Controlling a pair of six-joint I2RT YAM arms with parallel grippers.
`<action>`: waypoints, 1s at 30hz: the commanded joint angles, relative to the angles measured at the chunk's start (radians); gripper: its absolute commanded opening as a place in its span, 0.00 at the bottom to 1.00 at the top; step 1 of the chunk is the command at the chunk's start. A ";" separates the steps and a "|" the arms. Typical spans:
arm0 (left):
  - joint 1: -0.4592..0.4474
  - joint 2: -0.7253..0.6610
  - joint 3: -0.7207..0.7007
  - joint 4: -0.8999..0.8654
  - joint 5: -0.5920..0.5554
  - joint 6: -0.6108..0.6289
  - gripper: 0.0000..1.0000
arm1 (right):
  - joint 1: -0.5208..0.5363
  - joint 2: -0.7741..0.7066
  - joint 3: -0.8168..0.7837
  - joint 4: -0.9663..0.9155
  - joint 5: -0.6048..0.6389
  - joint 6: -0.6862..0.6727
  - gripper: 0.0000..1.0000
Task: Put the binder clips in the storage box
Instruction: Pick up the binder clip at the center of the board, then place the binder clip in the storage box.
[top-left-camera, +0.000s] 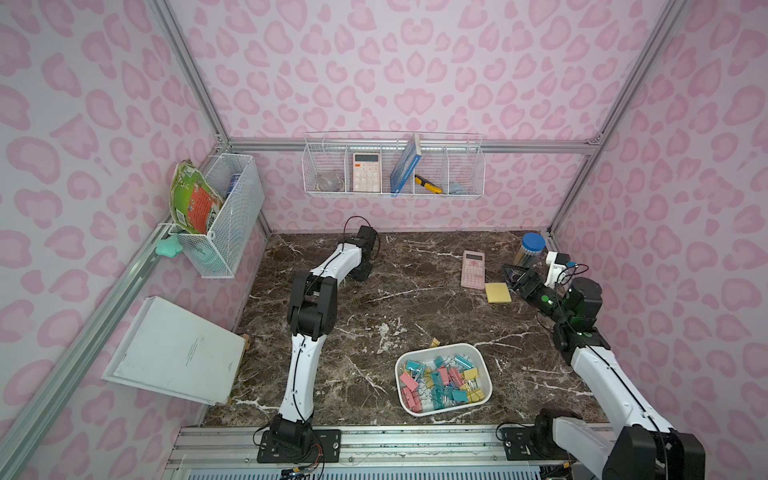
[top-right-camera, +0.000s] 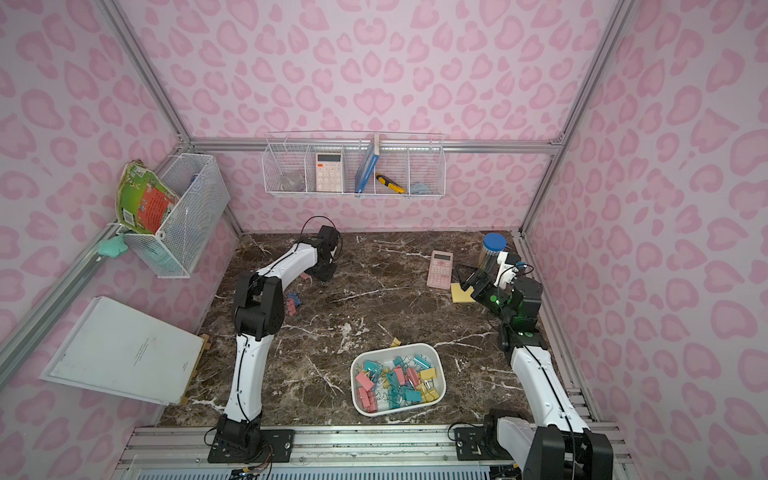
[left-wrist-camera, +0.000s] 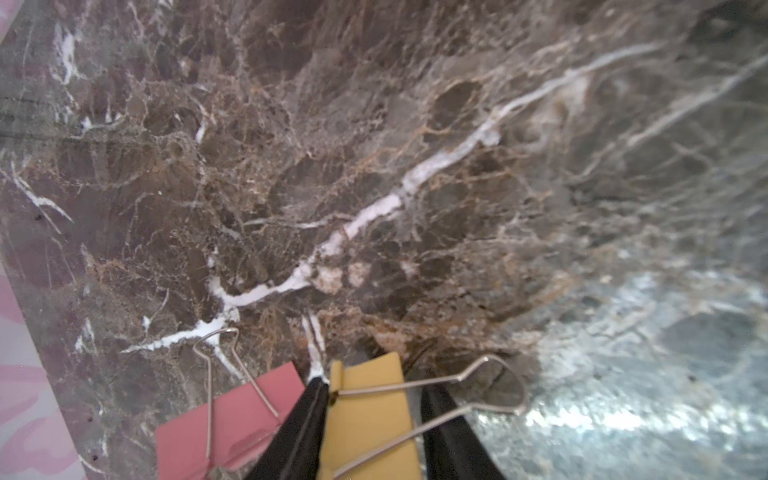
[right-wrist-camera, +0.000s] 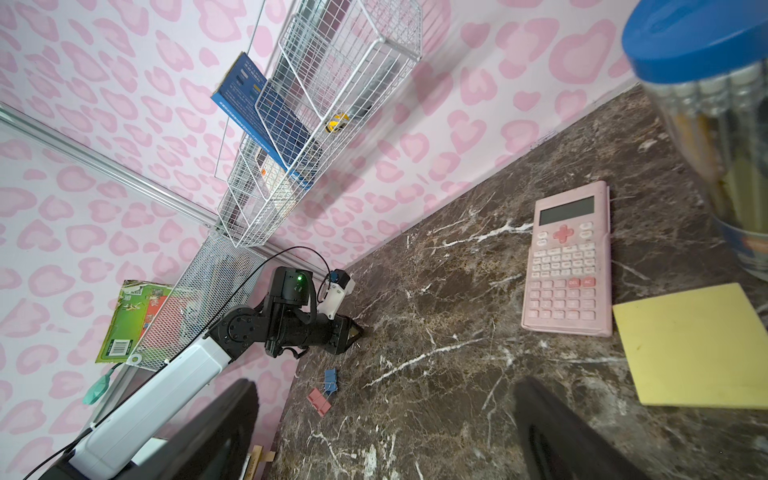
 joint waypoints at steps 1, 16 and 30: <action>-0.001 -0.013 -0.001 0.005 0.017 -0.010 0.33 | 0.000 -0.005 0.005 0.019 -0.009 0.004 0.98; -0.268 -0.655 -0.388 0.067 0.679 -0.192 0.30 | -0.001 0.005 -0.022 0.055 -0.006 0.028 0.98; -0.724 -0.602 -0.616 0.216 0.938 -0.209 0.34 | 0.000 0.014 -0.050 0.083 -0.013 0.053 0.98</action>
